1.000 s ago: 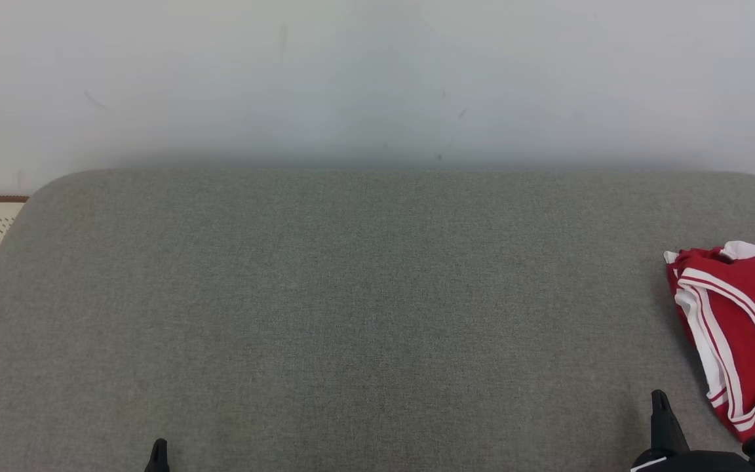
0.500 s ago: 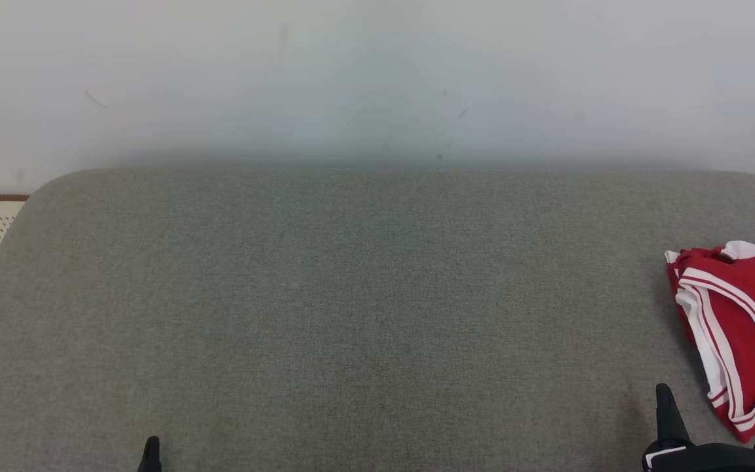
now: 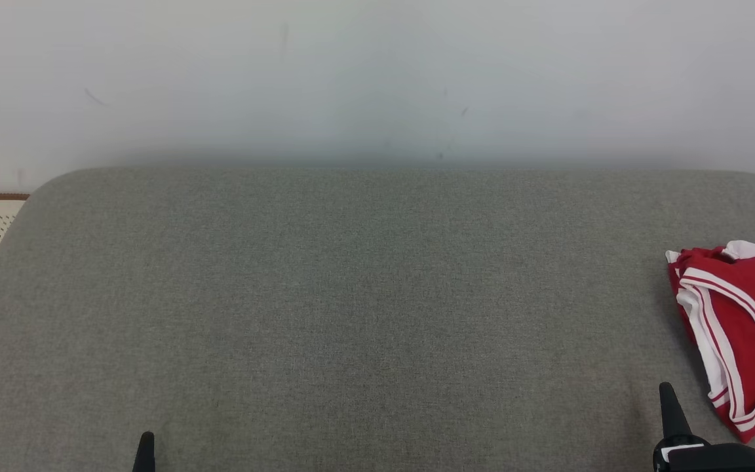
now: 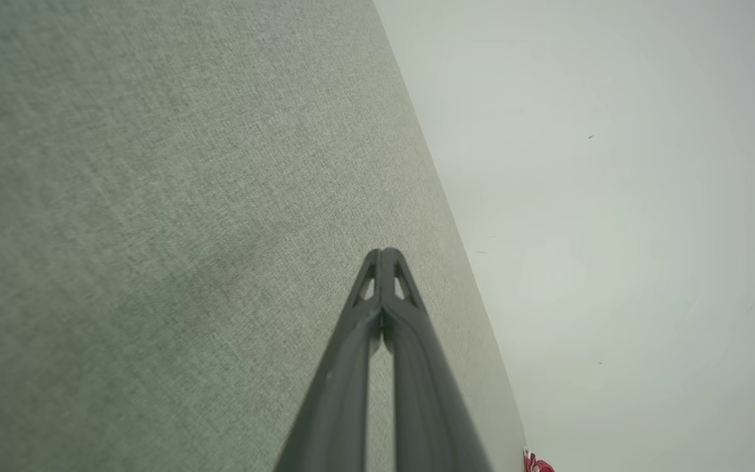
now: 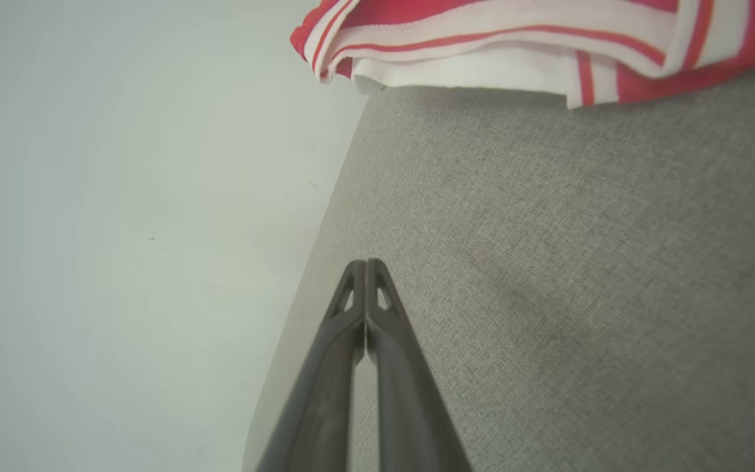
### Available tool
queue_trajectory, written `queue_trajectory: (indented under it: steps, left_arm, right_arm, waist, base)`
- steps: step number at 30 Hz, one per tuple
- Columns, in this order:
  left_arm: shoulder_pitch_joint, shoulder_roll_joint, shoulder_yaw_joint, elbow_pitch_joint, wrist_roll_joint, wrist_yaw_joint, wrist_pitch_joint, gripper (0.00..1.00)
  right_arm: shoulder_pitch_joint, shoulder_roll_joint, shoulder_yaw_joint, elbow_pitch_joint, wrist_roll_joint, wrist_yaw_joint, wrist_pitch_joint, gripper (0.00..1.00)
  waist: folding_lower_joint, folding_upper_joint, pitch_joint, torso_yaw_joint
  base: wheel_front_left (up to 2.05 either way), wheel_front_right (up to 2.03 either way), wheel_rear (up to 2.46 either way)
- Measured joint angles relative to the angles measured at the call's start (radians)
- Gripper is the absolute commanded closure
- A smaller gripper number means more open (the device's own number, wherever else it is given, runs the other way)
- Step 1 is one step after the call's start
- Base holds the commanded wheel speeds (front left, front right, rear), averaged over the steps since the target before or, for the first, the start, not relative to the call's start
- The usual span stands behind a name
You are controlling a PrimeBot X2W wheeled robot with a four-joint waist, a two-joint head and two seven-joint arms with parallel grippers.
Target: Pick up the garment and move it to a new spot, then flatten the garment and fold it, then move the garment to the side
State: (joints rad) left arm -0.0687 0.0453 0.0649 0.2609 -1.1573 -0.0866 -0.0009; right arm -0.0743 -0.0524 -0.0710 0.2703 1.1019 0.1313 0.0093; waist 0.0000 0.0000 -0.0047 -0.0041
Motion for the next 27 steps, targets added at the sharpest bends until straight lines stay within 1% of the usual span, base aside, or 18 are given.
queue_trajectory:
  steps: [18, 27]
  left_arm:
    - [-0.012, 0.001, 0.020, -0.012, -0.182, -0.017, 0.044, 1.00]
    - [-0.013, 0.001, 0.027, -0.018, -0.256, -0.026, 0.062, 1.00]
  right_arm:
    - [-0.016, 0.000, -0.016, -0.013, 0.203, 0.000, 0.044, 1.00]
    - [-0.017, 0.001, -0.024, -0.017, 0.286, 0.000, 0.062, 1.00]
  waist:
    - [0.0000, 0.0000, 0.002, 0.001]
    - [0.0000, 0.0000, 0.004, 0.002]
  base:
    - [0.00, 0.00, 0.00]
    - [0.00, 0.00, 0.00]
